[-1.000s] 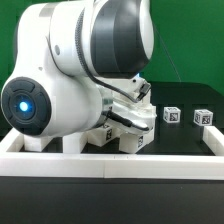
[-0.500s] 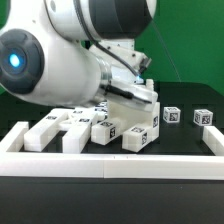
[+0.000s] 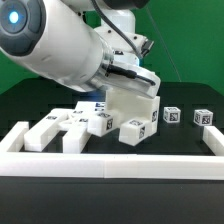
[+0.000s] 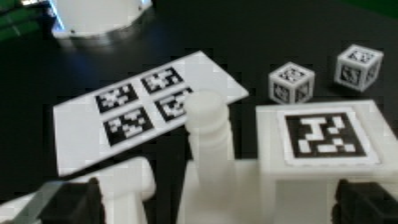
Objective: Assemble chair
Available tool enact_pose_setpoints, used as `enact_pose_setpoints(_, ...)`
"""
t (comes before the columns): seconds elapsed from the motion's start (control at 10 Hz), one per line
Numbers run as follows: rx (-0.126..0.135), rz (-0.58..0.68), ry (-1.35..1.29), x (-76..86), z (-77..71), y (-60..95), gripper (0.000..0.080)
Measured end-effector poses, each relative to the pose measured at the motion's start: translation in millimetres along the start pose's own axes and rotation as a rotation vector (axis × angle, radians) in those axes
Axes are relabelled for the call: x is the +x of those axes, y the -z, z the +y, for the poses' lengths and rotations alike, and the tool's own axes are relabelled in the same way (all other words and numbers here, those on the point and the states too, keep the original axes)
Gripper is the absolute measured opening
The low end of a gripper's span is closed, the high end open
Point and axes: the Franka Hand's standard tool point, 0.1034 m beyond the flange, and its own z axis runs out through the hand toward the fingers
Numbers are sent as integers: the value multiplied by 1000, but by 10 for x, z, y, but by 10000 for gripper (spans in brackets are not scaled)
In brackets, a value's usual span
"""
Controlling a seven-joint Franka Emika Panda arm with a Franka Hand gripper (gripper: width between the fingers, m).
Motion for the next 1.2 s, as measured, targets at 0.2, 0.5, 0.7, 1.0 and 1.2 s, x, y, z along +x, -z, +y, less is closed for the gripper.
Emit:
enact_pose_setpoints(0.2,17,151,20,57,-90,114,649)
enact_pose_setpoints(0.5,41,389,48,133,-198,237,649)
enact_pose_setpoints(0.7,56,521,75,75,-259,397,649)
enact_pose_setpoints(1.0,122,808,103,93,-441,562,649)
enact_pose_setpoints(1.2,101,934,168,202,-403,533,649)
